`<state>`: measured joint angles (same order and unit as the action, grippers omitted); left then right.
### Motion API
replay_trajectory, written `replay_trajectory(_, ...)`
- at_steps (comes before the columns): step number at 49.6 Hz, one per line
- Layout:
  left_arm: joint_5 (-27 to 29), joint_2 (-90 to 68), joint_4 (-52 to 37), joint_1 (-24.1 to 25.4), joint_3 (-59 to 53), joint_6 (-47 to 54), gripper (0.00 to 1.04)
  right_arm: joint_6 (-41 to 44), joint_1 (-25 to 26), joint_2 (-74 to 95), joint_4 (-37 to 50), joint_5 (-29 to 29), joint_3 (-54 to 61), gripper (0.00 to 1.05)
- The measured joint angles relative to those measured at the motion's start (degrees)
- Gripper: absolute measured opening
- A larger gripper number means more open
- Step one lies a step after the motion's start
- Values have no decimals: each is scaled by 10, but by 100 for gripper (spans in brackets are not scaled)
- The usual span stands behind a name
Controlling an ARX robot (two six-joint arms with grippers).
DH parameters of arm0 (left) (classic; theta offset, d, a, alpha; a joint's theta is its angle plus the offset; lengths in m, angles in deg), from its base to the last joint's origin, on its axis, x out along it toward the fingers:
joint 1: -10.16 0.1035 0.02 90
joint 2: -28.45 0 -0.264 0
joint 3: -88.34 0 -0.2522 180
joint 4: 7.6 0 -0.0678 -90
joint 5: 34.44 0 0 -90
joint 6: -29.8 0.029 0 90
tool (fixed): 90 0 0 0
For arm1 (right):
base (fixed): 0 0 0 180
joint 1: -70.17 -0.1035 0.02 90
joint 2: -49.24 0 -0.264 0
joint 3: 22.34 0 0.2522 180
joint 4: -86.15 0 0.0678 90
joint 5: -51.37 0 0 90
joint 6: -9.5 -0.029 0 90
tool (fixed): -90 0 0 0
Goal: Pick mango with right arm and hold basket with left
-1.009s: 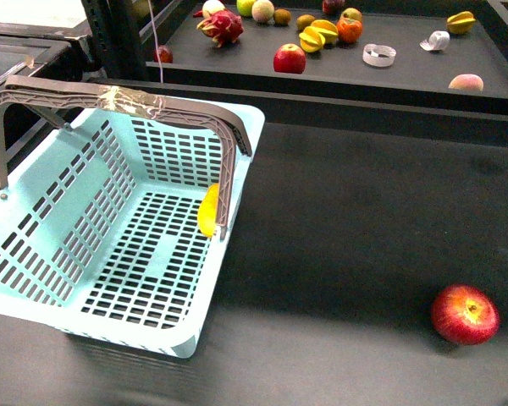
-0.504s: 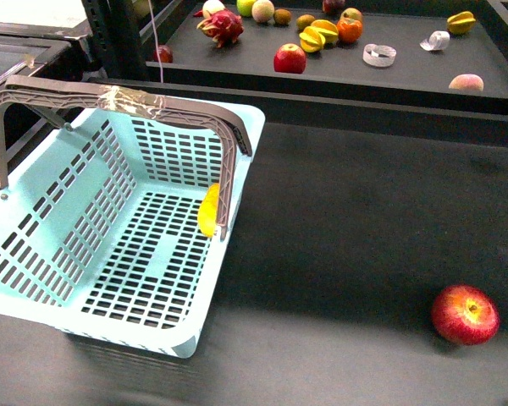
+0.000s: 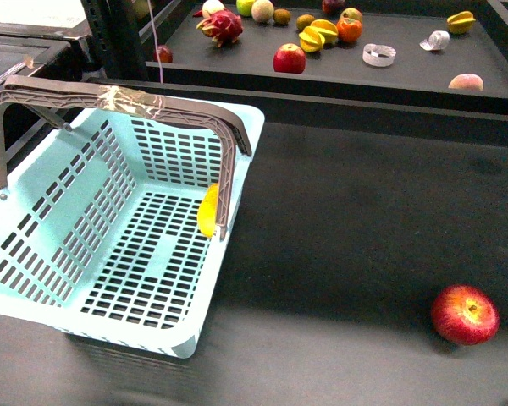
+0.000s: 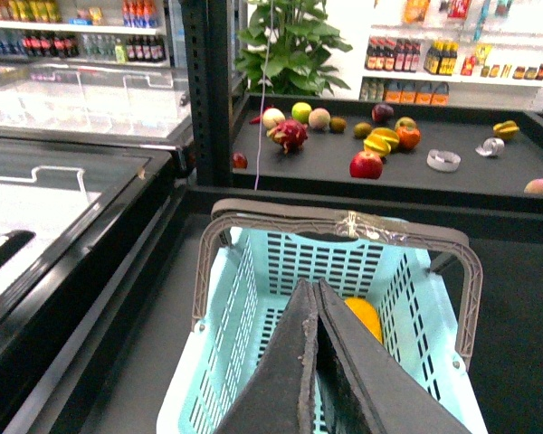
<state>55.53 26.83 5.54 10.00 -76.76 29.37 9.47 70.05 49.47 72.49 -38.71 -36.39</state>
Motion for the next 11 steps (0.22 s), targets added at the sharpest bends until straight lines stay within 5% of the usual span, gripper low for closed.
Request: replay_trajectory(11,0,13,5,0,0,0,4,0,0,0,0,0,0,96)
